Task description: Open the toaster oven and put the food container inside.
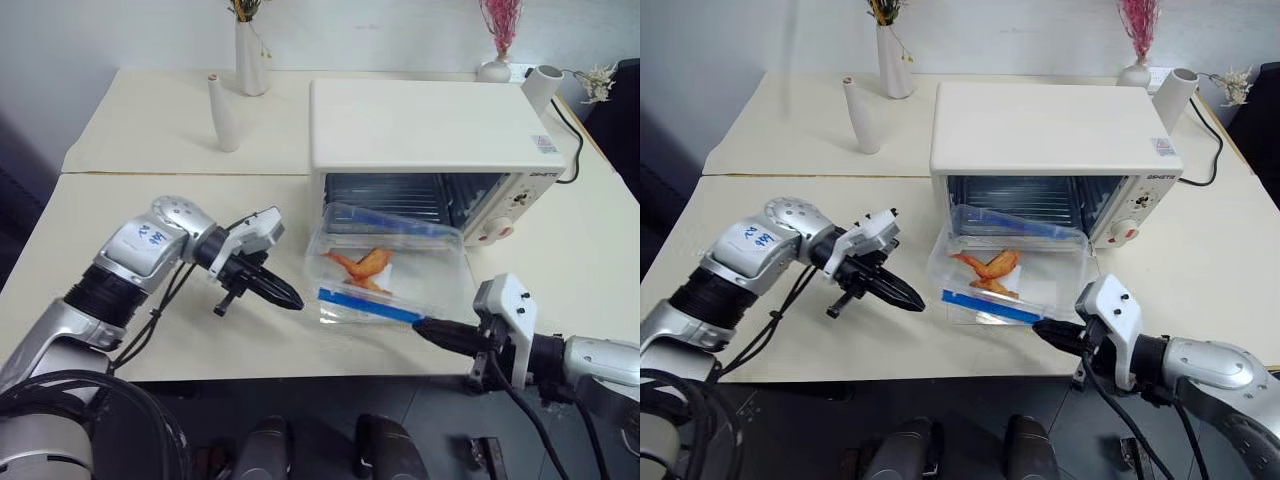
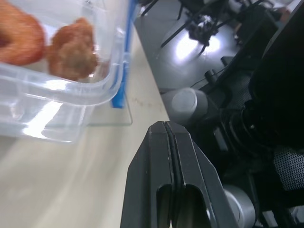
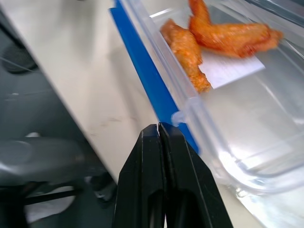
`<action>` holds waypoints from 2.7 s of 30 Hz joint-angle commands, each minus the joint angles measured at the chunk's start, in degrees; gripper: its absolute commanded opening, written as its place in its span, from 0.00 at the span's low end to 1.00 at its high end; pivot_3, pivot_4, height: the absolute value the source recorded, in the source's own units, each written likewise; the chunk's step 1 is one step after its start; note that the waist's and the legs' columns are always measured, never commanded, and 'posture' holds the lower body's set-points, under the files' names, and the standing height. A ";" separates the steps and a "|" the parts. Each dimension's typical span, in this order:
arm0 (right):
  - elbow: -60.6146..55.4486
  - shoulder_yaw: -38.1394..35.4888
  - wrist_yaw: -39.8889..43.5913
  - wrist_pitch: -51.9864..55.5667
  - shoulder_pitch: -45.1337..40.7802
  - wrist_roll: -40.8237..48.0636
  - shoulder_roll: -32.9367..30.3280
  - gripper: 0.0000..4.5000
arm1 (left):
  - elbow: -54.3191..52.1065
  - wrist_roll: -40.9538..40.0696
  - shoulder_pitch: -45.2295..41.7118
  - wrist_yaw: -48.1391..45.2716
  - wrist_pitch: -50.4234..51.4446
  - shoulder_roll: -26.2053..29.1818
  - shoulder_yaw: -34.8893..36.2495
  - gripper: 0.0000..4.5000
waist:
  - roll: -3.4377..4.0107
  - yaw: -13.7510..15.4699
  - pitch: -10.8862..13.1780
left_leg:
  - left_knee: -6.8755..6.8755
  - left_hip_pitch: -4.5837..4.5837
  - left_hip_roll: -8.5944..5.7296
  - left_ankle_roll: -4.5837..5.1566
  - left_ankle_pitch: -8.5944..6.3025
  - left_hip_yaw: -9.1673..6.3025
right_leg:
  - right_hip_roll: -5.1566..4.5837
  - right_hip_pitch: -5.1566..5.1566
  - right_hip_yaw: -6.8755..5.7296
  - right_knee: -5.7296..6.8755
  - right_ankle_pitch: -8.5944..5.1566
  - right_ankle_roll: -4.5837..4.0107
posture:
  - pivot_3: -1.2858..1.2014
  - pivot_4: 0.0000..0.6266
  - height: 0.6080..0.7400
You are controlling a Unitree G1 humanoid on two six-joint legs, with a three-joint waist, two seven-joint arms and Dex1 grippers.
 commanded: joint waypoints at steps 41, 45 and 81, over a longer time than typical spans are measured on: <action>32.43 11.87 -2.96 -9.57 -35.27 -24.46 24.17 0.01 | -17.50 -2.17 7.27 29.21 19.19 -13.78 27.45 0.00 | 0.07 -0.71 0.00 | 0.16 -0.05 0.06 -0.07 0.02 -0.02 | 0.00 -0.06 -0.04 0.17 0.01 0.01 | 0.52 0.24 1.00; 29.55 11.52 -1.03 -6.59 -35.86 -19.78 26.33 0.01 | -21.37 -7.61 9.36 25.06 21.81 -7.52 31.67 0.00 | 0.09 -1.56 0.01 | 0.09 -0.03 0.08 -0.10 0.02 -0.05 | 0.00 -0.07 -0.04 0.16 0.01 0.01 | 0.52 0.24 1.00; 6.89 -15.90 9.93 3.88 11.74 -9.95 12.69 0.00 | -11.50 -7.50 7.73 0.51 13.74 13.21 31.03 0.99 | -0.05 -0.21 -0.07 | -0.19 -0.02 0.04 -0.08 0.01 0.30 | 0.06 -0.48 0.42 0.19 -0.01 -0.01 | 0.52 0.24 1.00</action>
